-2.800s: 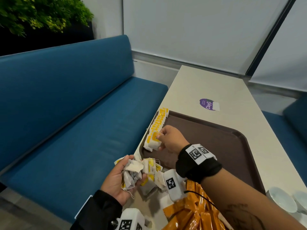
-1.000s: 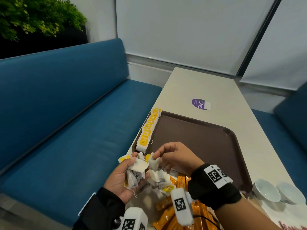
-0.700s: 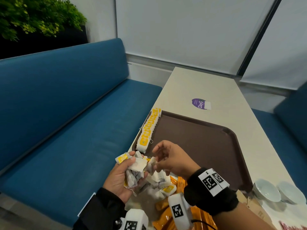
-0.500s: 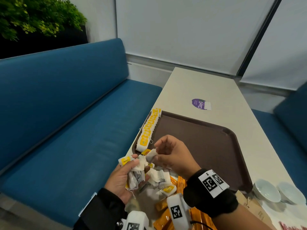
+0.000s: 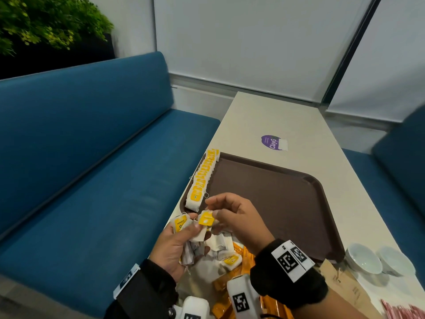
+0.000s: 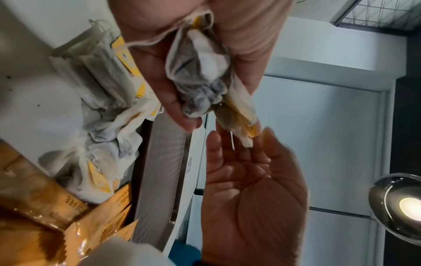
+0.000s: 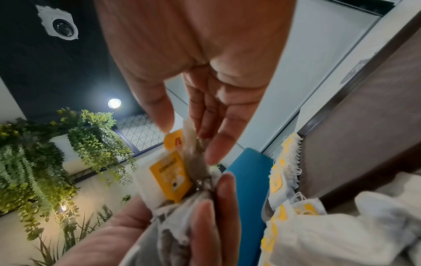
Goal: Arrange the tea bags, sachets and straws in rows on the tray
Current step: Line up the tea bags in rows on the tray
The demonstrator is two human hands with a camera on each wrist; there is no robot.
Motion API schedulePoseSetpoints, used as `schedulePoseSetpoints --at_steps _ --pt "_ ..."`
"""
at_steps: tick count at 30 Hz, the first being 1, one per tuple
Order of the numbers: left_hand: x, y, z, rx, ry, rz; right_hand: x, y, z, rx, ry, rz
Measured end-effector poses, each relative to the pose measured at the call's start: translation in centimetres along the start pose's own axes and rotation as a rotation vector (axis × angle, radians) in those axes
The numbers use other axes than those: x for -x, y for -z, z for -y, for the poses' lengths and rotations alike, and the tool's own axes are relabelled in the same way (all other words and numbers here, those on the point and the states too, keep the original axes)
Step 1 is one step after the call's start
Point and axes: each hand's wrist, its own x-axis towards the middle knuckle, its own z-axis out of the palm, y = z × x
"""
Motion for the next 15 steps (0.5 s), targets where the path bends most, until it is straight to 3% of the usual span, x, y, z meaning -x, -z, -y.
schedulePoseSetpoints --at_steps 15 --pt "-0.1 0.9 -0.6 0.018 -0.045 -0.084 -0.4 -1.4 -0.9 0.223 0.050 -0.038"
